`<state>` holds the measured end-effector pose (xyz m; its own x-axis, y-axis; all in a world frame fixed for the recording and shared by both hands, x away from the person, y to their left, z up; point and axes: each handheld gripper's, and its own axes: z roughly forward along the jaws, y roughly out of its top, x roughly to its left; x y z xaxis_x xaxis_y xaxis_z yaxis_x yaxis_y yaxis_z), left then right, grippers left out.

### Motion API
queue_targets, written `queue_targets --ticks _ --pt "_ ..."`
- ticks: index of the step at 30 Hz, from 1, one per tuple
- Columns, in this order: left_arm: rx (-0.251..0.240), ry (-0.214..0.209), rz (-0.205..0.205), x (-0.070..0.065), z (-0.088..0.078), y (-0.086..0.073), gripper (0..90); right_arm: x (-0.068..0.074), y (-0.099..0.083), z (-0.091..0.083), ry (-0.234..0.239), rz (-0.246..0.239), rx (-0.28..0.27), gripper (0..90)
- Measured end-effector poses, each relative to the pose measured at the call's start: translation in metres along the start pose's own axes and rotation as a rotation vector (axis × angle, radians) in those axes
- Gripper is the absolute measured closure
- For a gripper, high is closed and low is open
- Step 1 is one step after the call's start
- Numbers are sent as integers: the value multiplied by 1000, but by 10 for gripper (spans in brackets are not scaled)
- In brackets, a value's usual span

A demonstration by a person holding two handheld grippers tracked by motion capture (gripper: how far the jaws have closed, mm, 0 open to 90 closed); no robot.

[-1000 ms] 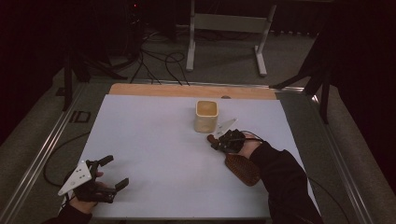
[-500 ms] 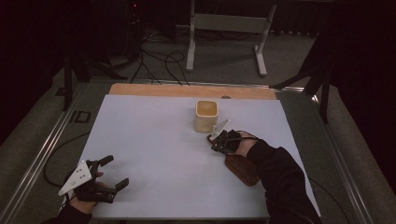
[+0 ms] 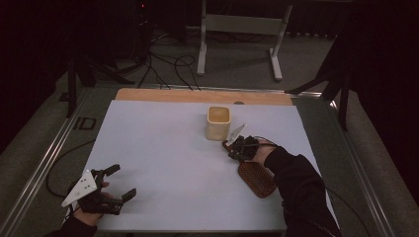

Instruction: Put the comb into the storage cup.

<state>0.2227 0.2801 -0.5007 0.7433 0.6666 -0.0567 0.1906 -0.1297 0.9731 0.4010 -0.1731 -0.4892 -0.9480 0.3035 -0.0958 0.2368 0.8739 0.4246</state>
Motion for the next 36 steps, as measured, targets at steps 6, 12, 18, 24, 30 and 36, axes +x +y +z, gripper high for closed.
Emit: queue_targets --ticks 6,12,18,24,30,36 --pt "1 -1 0 0 0 0 1 -6 -12 -4 -16 26 -7 900" --pt "0 0 -2 0 0 0 1 -11 -23 -10 -29 45 2 900" --pt "0 -1 -1 0 1 0 1 -15 -35 -15 -42 85 20 900" --pt "0 -1 -2 0 1 0 1 -19 -50 -23 -52 122 33 900" --pt "1 -1 -1 0 1 0 1 -21 -66 -30 -56 156 43 900" --pt "1 -1 -3 0 1 0 1 -14 -81 -36 -60 179 38 900"
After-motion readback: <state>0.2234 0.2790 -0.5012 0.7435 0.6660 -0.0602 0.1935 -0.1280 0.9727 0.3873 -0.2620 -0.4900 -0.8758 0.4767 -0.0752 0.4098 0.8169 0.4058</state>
